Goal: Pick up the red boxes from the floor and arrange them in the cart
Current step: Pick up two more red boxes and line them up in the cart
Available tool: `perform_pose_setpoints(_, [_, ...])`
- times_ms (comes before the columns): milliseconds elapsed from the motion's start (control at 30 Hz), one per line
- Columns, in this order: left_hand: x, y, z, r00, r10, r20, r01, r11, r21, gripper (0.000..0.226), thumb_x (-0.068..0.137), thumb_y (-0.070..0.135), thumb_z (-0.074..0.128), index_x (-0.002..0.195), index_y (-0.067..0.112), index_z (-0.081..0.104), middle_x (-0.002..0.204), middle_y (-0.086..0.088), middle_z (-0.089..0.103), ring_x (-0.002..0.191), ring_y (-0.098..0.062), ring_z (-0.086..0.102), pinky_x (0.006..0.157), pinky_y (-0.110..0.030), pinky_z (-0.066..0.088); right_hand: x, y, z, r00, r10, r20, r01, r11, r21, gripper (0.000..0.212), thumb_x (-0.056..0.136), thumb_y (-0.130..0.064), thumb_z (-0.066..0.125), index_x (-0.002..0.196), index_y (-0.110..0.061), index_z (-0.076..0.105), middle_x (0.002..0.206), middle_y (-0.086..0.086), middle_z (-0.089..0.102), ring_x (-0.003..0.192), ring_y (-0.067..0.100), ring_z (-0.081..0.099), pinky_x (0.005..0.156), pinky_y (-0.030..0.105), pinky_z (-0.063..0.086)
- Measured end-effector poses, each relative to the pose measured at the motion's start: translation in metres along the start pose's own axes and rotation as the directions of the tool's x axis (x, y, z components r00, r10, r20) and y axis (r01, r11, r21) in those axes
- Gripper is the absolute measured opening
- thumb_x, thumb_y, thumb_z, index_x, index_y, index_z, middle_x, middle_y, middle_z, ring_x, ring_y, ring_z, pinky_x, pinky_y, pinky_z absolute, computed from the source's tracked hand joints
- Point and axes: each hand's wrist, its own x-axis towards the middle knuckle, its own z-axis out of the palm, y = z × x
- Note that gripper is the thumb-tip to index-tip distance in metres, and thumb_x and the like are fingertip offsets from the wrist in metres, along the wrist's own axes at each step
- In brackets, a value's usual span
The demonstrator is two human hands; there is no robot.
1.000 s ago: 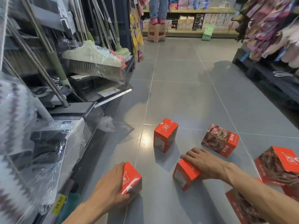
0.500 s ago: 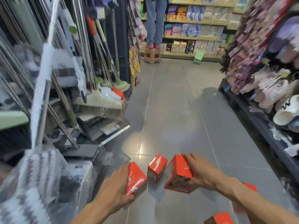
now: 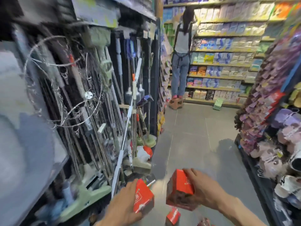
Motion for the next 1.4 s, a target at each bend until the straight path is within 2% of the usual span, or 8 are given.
perform_pose_setpoints(167, [-0.063, 0.012, -0.073, 0.990, -0.089, -0.105, 0.089, 0.996, -0.003, 0.101, 0.062, 0.063, 0.054, 0.151, 0.035, 0.016, 0.138, 0.013, 0.042, 0.123, -0.013, 0.050, 0.094, -0.037, 0.046, 0.007, -0.053, -0.065, 0.980, -0.198, 0.014, 0.198, 0.978, -0.065, 0.098, 0.062, -0.089, 0.057, 0.141, -0.034, 0.036, 0.123, -0.008, 0.051, 0.116, 0.020, 0.053, 0.086, 0.037, 0.038])
perform_pose_setpoints(267, [-0.101, 0.019, -0.099, 0.958, -0.184, -0.219, 0.182, 0.983, -0.029, 0.073, 0.066, 0.063, 0.048, 0.135, 0.045, 0.029, 0.127, 0.017, 0.051, 0.115, -0.006, 0.051, 0.095, -0.038, 0.044, 0.023, -0.085, -0.083, 0.929, -0.367, 0.035, 0.369, 0.926, -0.078, 0.107, 0.062, -0.094, 0.054, 0.148, -0.037, 0.026, 0.126, -0.011, 0.047, 0.119, 0.018, 0.051, 0.087, 0.035, 0.037])
perform_pose_setpoints(433, [-0.186, 0.019, -0.111, 0.845, -0.378, -0.379, 0.409, 0.912, 0.001, 0.093, 0.071, 0.070, 0.064, 0.145, 0.038, 0.017, 0.127, 0.011, 0.044, 0.116, -0.018, 0.051, 0.084, -0.045, 0.051, 0.038, -0.158, -0.102, 0.748, -0.656, 0.102, 0.663, 0.739, -0.120, 0.113, 0.065, -0.096, 0.043, 0.155, -0.031, 0.021, 0.133, -0.008, 0.047, 0.120, 0.018, 0.050, 0.099, 0.036, 0.043])
perform_pose_setpoints(600, [-0.297, 0.045, -0.112, 0.621, -0.605, -0.497, 0.653, 0.751, -0.098, 0.096, 0.073, 0.078, 0.057, 0.147, 0.032, 0.016, 0.138, 0.009, 0.043, 0.125, -0.021, 0.049, 0.092, -0.040, 0.046, 0.021, -0.251, -0.094, 0.480, -0.869, 0.120, 0.877, 0.473, -0.081, 0.112, 0.063, -0.100, 0.045, 0.152, -0.036, 0.027, 0.134, -0.011, 0.049, 0.123, 0.016, 0.052, 0.099, 0.034, 0.041])
perform_pose_setpoints(733, [-0.400, 0.077, -0.098, 0.368, -0.744, -0.557, 0.787, 0.568, -0.239, 0.096, 0.072, 0.088, 0.052, 0.146, 0.034, 0.022, 0.134, 0.010, 0.045, 0.119, -0.018, 0.052, 0.090, -0.042, 0.048, -0.026, -0.332, -0.071, 0.254, -0.949, 0.189, 0.967, 0.246, -0.064, 0.115, 0.061, -0.096, 0.050, 0.155, -0.036, 0.023, 0.135, -0.014, 0.045, 0.127, 0.014, 0.048, 0.102, 0.036, 0.041])
perform_pose_setpoints(900, [-0.537, 0.135, -0.059, 0.083, -0.823, -0.562, 0.890, 0.315, -0.331, 0.095, 0.077, 0.068, 0.062, 0.151, 0.029, 0.017, 0.140, 0.008, 0.041, 0.127, -0.017, 0.046, 0.096, -0.039, 0.045, -0.132, -0.422, -0.044, -0.074, -0.975, 0.211, 0.997, -0.071, 0.024, 0.114, 0.062, -0.086, 0.061, 0.155, -0.029, 0.028, 0.145, -0.008, 0.047, 0.131, 0.018, 0.049, 0.106, 0.034, 0.039])
perform_pose_setpoints(1167, [-0.735, 0.299, 0.031, -0.361, -0.812, -0.459, 0.855, -0.092, -0.510, 0.103, 0.064, 0.090, 0.048, 0.146, 0.031, 0.024, 0.134, 0.008, 0.045, 0.121, -0.021, 0.052, 0.092, -0.043, 0.049, -0.384, -0.515, -0.004, -0.517, -0.809, 0.279, 0.851, -0.522, 0.061, 0.108, 0.067, -0.080, 0.063, 0.154, -0.030, 0.025, 0.140, -0.004, 0.049, 0.129, 0.021, 0.050, 0.105, 0.035, 0.039])
perform_pose_setpoints(1400, [-0.853, 0.454, 0.112, -0.652, -0.702, -0.287, 0.677, -0.369, -0.636, 0.092, 0.061, 0.082, 0.050, 0.139, 0.037, 0.027, 0.133, 0.007, 0.052, 0.117, -0.019, 0.055, 0.088, -0.034, 0.048, -0.616, -0.541, 0.028, -0.758, -0.602, 0.250, 0.650, -0.730, 0.212, 0.105, 0.067, -0.077, 0.066, 0.153, -0.029, 0.028, 0.138, -0.005, 0.050, 0.132, 0.021, 0.048, 0.101, 0.037, 0.043])
